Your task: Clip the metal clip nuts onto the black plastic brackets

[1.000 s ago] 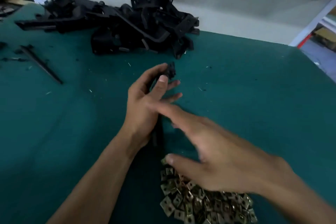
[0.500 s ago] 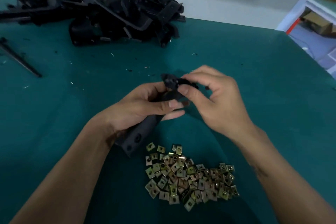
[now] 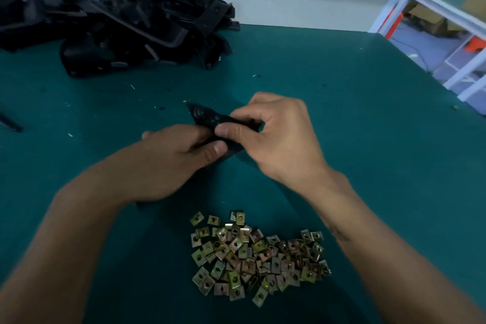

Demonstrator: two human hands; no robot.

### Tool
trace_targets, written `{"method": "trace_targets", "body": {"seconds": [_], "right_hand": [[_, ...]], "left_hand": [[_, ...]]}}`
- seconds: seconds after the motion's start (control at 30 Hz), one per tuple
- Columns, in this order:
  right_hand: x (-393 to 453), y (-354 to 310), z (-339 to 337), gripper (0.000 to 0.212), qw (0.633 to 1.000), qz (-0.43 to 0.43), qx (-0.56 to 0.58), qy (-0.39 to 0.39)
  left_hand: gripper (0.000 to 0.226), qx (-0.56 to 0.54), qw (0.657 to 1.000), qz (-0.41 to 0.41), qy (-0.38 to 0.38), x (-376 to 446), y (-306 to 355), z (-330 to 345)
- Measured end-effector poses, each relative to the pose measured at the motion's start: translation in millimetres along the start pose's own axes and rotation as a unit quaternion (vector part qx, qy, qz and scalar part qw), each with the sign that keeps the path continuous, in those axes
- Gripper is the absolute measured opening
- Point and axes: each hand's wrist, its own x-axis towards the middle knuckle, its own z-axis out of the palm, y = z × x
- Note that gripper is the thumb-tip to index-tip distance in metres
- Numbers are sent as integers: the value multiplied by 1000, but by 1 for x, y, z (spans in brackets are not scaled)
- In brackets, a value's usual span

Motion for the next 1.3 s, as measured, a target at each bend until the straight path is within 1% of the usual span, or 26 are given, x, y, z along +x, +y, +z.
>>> {"method": "trace_targets", "body": {"seconds": [0.03,0.07,0.1,0.17,0.2,0.27,0.33,0.4,0.43,0.47,0.53,0.6,0.7,0.83,0.93,1.0,1.1,1.2,1.3], "right_hand": [[-3,1,3,20,1000,6,10,10],[-5,1,5,18,999,13,30,19],[-7,3,6,16,997,28,63,23],[-12,5,7,14,983,85,160,10],[-16,7,6,14,972,116,207,-11],[-32,14,0,21,951,172,250,-63],[-52,24,-11,20,949,183,223,-124],[-64,27,-21,16,950,143,167,-223],[-68,27,-23,15,946,118,142,-268],[-70,25,-24,15,942,95,122,-297],[-70,20,-23,18,941,61,99,-318],[-68,17,-22,14,941,45,101,-321],[-66,21,-22,8,939,32,111,-324],[-69,27,-23,12,941,15,103,-323],[-67,27,-26,25,931,11,109,-347],[-67,28,-26,23,934,-13,82,-347],[-69,28,-21,15,945,-34,46,-321],[-68,26,-12,6,966,-40,30,-254],[-66,26,-7,9,977,-41,26,-206]], "left_hand": [[53,24,1000,-13,13,1,1,6],[60,35,998,-15,46,1,3,13],[61,35,995,-10,94,3,5,22],[54,10,983,2,184,4,8,38],[51,24,976,8,215,6,7,44],[53,99,963,2,250,9,-2,50],[57,138,948,-22,287,11,-10,53],[57,157,934,-39,319,13,-15,53],[56,160,932,-42,322,13,-15,52],[54,162,933,-42,319,14,-15,52],[48,165,937,-45,304,16,-16,51],[43,171,938,-51,296,16,-17,52],[44,180,937,-51,295,18,-16,53],[46,189,928,-63,315,21,-15,53],[43,191,917,-92,339,23,-13,52],[42,195,910,-108,351,24,-13,53],[41,211,902,-119,357,26,-13,55],[37,216,898,-128,360,29,-15,55],[37,220,899,-131,354,31,-17,54]]}}
